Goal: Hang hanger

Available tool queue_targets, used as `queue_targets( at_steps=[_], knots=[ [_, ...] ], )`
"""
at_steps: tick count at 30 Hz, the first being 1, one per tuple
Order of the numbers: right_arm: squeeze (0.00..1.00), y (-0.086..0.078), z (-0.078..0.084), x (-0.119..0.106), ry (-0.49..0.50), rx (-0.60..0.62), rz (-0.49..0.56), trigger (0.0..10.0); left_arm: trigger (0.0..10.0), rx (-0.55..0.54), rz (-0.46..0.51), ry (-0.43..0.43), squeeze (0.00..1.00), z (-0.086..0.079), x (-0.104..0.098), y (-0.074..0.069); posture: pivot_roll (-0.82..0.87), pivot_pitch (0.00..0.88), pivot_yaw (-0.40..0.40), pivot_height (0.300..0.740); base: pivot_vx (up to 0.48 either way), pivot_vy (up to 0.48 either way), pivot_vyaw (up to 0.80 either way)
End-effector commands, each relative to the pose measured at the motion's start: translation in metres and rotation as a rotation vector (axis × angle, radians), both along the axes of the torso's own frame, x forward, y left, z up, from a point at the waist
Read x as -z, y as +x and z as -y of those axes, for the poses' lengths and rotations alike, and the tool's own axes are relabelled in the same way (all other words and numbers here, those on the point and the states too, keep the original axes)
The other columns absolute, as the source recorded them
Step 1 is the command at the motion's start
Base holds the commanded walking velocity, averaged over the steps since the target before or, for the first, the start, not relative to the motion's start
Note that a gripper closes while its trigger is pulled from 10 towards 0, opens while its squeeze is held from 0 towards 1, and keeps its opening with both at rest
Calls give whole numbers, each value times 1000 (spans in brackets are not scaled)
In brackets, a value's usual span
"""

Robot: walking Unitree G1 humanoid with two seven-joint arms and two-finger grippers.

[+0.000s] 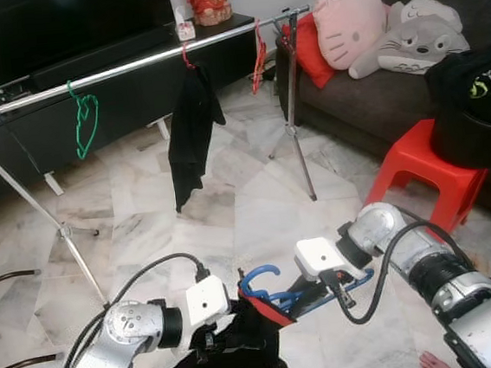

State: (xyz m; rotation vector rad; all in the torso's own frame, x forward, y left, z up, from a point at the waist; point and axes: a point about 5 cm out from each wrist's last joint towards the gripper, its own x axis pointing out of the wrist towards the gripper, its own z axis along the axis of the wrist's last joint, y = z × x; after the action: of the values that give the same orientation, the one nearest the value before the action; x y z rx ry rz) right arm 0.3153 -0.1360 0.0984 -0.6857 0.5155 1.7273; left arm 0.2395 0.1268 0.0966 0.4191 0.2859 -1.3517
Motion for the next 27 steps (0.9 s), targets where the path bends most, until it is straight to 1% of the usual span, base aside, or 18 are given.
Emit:
queue_targets(
  at_steps=[1, 5, 7, 8, 10, 11, 13, 14, 16, 19, 22, 23, 24, 25, 26, 27],
  knots=[
    [0, 2, -1, -2, 37, 21, 16, 0, 10000, -4, 33, 0, 1000, -4, -8, 4, -167, 6, 39, 732, 0, 0, 0],
    [0, 2, -1, -2, 39, 28, 15, 0, 10000, -4, 33, 1, 1000, -4, -8, 4, -167, 6, 39, 732, 0, 0, 0],
    [0, 3, 3, 3, 85, 137, 26, 0, 10000, -39, 61, 5, 1000, -11, -14, 9, -161, 0, 39, 732, 0, 0, 0],
    [0, 4, 7, 6, 112, 211, 33, 0, 10000, -70, 83, 8, 1000, -17, -18, 13, -161, 0, 37, 732, 0, 0, 0],
    [0, 4, 8, 7, 121, 230, 37, 0, 10000, -78, 87, 5, 1000, -18, -19, 14, -161, 0, 37, 732, 0, 0, 0],
    [0, 5, 9, 8, 141, 271, 45, 0, 10000, -92, 95, 4, 1000, -21, -20, 15, -161, 0, 37, 732, 0, 0, 0],
    [0, 7, 10, 8, 160, 309, 56, 0, 10000, -105, 105, 4, 1000, -23, -22, 17, -162, 0, 38, 732, 0, 0, 0],
    [0, 9, 11, 8, 184, 359, 68, 0, 10000, -126, 120, 0, 1000, -25, -24, 19, -162, 0, 38, 732, 0, 0, 0],
    [0, 10, 11, 8, 196, 382, 74, 0, 10000, -140, 134, -2, 1000, -27, -25, 21, -163, 0, 39, 732, 0, 0, 0],
    [0, 13, 12, 7, 234, 455, 109, 0, 10000, -211, 196, -26, 1000, -31, -33, 28, -161, 0, 37, 732, 0, 0, 0],
    [0, 17, 13, 5, 262, 531, 145, 0, 10000, -268, 242, -36, 1000, -35, -36, 32, -160, 0, 34, 732, 0, 0, 0],
    [0, 23, 15, 2, 280, 600, 174, 0, 10000, -352, 318, -40, 925, -40, -38, 39, -158, 0, 33, 732, 0, 0, 0],
    [0, 23, 15, 2, 280, 600, 174, 0, 10000, -352, 318, -40, 925, -40, -38, 39, -158, 0, 33, 732, 0, 0, 0],
    [0, 25, 15, -1, 295, 621, 187, 0, 10000, -404, 352, -34, 184, -43, -38, 44, -156, 0, 33, 732, 0, 0, 0],
    [0, 28, 14, -6, 323, 647, 200, 0, 10000, -455, 387, -22, 0, -47, -36, 47, -158, 0, 34, 732, 0, 0, 0],
    [0, 32, 12, -13, 370, 673, 211, 0, 10000, -511, 436, -3, 0, -51, -35, 51, -163, 0, 36, 732, 0, 0, 0]
  ],
)
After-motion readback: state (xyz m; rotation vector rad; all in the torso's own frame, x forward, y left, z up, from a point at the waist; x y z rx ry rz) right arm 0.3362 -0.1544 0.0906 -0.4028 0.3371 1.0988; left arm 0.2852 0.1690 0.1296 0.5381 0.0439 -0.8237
